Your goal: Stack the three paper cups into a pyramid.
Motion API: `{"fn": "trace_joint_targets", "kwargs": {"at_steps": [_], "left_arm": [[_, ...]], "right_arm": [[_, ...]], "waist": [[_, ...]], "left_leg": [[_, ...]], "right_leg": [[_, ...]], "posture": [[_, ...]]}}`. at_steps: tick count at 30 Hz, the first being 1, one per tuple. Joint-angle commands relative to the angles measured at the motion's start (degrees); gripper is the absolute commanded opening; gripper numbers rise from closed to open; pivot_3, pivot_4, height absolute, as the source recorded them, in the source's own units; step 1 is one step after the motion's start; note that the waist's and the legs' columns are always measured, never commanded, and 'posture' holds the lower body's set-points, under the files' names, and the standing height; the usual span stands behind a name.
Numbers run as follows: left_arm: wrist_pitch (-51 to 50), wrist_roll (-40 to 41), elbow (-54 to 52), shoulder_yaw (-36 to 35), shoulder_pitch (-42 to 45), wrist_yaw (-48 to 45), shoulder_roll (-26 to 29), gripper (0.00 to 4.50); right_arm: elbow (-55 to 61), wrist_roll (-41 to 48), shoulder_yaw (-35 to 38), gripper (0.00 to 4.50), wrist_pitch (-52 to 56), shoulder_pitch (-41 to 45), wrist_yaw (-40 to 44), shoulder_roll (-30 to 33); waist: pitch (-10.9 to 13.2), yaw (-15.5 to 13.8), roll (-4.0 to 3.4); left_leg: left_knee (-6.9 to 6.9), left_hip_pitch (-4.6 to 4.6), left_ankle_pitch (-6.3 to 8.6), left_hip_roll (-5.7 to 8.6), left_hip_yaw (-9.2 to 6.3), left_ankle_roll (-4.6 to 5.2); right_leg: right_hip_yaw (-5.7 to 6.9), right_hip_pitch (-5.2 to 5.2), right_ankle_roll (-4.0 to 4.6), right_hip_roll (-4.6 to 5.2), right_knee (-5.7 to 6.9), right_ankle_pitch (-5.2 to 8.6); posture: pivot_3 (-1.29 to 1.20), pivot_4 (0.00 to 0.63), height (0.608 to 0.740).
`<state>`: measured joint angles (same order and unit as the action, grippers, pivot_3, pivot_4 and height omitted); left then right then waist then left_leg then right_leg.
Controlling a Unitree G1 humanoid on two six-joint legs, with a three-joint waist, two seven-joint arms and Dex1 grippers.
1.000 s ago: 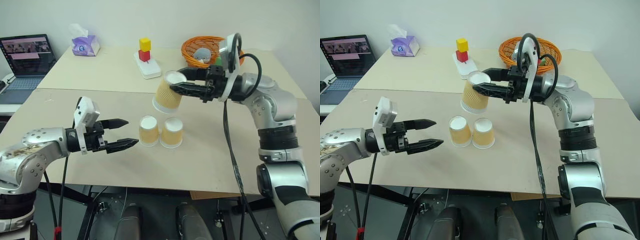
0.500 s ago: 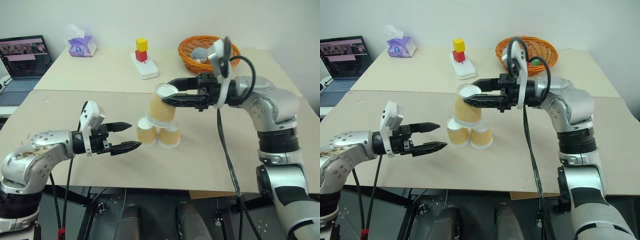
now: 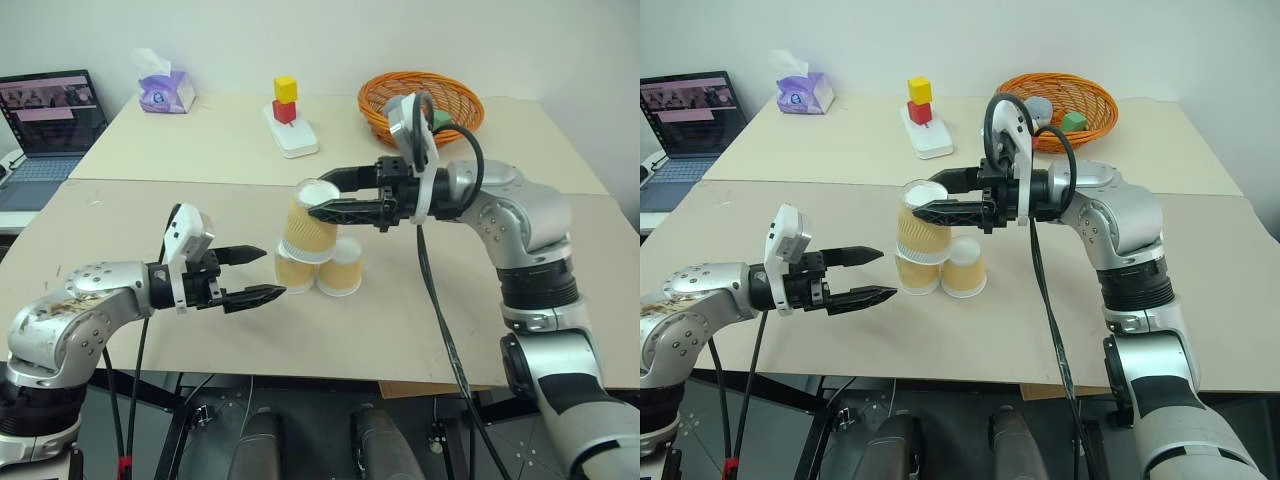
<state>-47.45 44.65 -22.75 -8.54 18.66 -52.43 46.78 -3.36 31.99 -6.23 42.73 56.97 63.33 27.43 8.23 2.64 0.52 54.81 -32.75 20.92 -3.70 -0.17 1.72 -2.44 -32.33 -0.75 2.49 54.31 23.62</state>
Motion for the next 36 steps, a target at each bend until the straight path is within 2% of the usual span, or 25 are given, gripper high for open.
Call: {"fn": "trace_joint_targets", "kwargs": {"at_steps": [1,30,32,33,35,36], "left_arm": [[1.00,0.54,-1.60,-0.37,0.24,-0.64,0.22,4.50],[1.19,0.18,-1.42,-0.30,0.18,0.55,-0.86,4.50],[1.05,0.42,-1.45,-0.44,0.21,0.73,-1.03,4.50],[0.93,0.55,-1.37,-0.48,0.32,0.88,-1.17,4.50],[0.95,0.57,-1.34,-0.47,0.38,0.97,-1.30,4.50],[0.92,0.60,-1.33,-0.49,0.38,1.03,-1.35,4.50]], "right_arm": [[0.34,-0.48,0.76,2.81,-2.13,0.42,0.53,0.09],[-2.86,-3.93,0.42,2.81,-4.78,-0.12,3.22,0.34],[-2.21,-3.74,0.38,3.69,-5.58,-0.60,4.17,0.59],[-2.29,-4.53,0.02,3.82,-6.29,-0.63,3.86,0.76],[-2.89,-4.95,-0.09,4.42,-5.88,-0.36,3.55,0.86],[-2.96,-4.64,0.27,4.42,-5.72,-0.26,3.88,0.93]], "waist": [[0.00,0.05,0.00],[0.01,0.02,-0.01],[0.01,0.03,-0.01],[0.01,0.03,-0.01],[0.02,0.02,0.00],[0.02,0.03,0.00]], "left_leg": [[0.00,0.00,0.00,0.00,0.00,0.00],[-0.02,0.00,0.00,0.00,0.00,0.00],[-0.02,0.00,0.00,0.00,0.00,0.00],[-0.02,0.00,0.00,-0.01,0.00,0.00],[-0.02,0.00,0.00,0.00,0.00,0.00],[-0.02,0.00,0.00,0.00,0.00,0.00]], "right_leg": [[0.00,0.00,0.00,0.00,0.00,0.00],[0.00,0.00,0.00,0.00,-0.02,0.00],[0.00,0.00,0.00,0.00,-0.02,0.00],[0.00,0.00,0.00,-0.01,-0.02,0.00],[0.00,0.00,0.00,0.00,-0.02,0.00],[-0.01,0.00,0.00,0.00,-0.02,0.00]], "posture": [[0.00,0.150,0.658],[0.00,0.150,0.658],[0.00,0.150,0.658],[0.00,0.150,0.658],[0.00,0.150,0.658],[0.00,0.150,0.658]]}}
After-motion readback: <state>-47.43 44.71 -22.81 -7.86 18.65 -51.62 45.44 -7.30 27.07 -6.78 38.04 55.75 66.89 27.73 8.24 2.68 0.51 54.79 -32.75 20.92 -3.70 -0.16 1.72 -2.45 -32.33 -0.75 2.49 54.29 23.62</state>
